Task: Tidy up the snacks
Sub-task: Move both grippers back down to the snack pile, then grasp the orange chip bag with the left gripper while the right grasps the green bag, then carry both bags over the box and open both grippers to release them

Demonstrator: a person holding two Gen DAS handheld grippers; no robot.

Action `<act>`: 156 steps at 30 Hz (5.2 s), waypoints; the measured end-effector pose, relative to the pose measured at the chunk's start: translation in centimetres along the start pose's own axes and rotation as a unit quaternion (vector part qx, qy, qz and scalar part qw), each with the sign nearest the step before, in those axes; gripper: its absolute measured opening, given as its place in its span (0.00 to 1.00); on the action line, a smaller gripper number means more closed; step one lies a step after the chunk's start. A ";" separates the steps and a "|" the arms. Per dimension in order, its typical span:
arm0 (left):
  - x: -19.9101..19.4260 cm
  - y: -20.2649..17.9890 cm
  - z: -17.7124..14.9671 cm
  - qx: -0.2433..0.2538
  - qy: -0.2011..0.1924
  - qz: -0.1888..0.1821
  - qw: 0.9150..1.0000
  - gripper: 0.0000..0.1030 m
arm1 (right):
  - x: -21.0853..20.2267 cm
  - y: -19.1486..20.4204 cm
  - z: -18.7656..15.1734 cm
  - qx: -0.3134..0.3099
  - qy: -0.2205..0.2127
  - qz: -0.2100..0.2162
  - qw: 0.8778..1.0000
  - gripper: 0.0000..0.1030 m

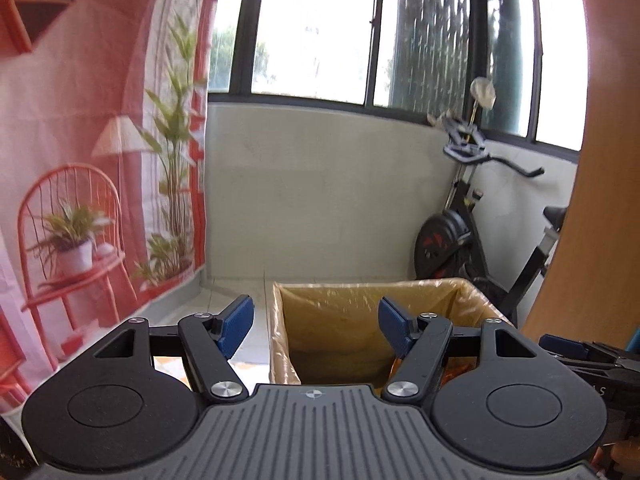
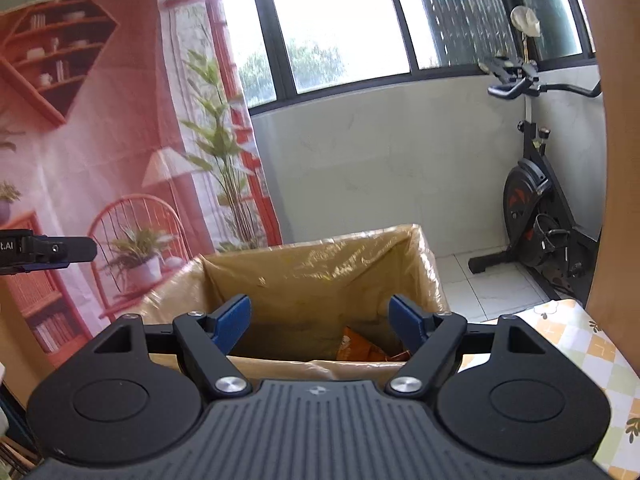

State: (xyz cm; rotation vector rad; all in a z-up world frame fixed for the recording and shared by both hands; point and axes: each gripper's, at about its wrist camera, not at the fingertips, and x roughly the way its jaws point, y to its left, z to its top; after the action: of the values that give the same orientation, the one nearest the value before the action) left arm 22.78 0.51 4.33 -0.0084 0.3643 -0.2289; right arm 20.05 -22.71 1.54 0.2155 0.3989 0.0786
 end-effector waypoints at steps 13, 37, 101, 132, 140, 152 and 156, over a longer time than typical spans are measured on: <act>-6.2 -0.1 -6.1 0.019 -0.037 0.004 0.999 0.70 | -7.3 2.3 -3.6 -0.029 -0.045 0.013 0.998 0.77; 0.5 -5.4 -19.2 -0.011 0.112 -0.138 0.984 0.65 | -5.6 -2.3 -16.2 -0.103 0.043 -0.062 0.992 0.76; 8.4 -12.9 -22.8 0.260 0.090 -0.062 0.959 0.64 | -2.4 -7.6 -17.7 -0.028 0.080 -0.036 0.996 0.63; -4.2 -9.3 -20.0 0.100 0.034 -0.115 0.988 0.60 | -10.6 -4.7 -15.9 -0.002 0.015 -0.042 0.999 0.52; -7.1 -6.9 -19.0 0.064 0.010 -0.105 0.992 0.60 | -12.0 -2.1 -14.4 -0.023 0.000 -0.032 0.999 0.52; -9.4 -2.1 -15.5 0.016 -0.015 -0.070 0.997 0.60 | -12.8 1.2 -11.1 -0.049 -0.037 -0.007 0.998 0.51; -9.7 -1.2 -13.0 0.010 -0.030 -0.071 0.997 0.60 | -12.2 1.9 -9.1 -0.052 -0.052 0.007 0.997 0.51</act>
State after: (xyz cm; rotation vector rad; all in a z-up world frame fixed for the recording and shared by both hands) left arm 9.06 1.90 -4.37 -0.0221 0.3011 -0.3710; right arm 5.22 -20.54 -1.68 0.1194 0.2881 0.1005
